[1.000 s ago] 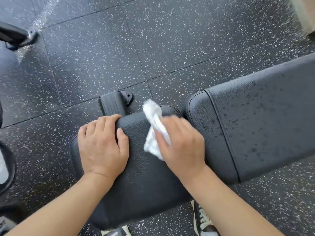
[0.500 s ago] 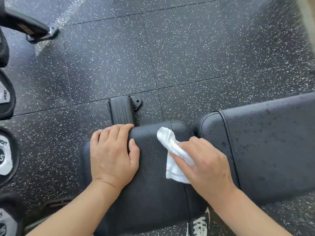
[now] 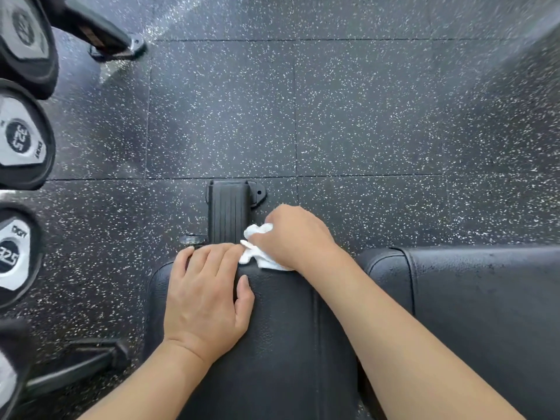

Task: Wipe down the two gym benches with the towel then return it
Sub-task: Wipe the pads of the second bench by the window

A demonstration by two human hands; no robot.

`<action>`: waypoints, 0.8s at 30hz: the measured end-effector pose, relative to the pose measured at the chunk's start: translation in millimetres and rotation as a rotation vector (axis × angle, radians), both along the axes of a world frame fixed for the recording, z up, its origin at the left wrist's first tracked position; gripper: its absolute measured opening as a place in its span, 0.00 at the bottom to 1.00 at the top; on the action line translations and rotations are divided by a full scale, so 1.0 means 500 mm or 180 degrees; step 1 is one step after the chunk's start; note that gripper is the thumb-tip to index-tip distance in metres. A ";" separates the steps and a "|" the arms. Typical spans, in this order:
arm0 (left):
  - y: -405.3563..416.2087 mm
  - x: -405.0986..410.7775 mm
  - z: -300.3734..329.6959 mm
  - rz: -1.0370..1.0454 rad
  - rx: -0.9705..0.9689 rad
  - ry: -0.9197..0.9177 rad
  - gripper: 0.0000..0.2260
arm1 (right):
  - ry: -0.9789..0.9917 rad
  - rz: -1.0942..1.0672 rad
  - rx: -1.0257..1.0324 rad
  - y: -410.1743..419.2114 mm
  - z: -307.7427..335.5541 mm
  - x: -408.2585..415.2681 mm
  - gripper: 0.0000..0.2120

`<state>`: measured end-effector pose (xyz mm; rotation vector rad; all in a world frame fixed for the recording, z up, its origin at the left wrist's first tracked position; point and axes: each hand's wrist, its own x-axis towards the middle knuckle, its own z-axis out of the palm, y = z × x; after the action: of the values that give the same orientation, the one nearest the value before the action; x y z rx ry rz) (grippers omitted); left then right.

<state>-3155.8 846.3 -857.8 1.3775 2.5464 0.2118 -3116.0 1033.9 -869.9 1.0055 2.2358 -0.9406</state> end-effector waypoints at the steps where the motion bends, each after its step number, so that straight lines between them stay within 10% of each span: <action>1: 0.001 0.000 0.001 0.0003 -0.0017 -0.0021 0.20 | 0.0145 -0.0023 0.0097 0.004 0.009 0.026 0.17; 24: 0.009 0.007 0.018 0.0082 -0.0058 0.0021 0.22 | 0.0540 -0.0021 0.0483 0.048 0.010 0.127 0.21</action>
<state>-3152.3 850.6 -848.9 1.3417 2.5662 0.1884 -3052.7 1057.8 -864.7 1.0333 2.4777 -0.8998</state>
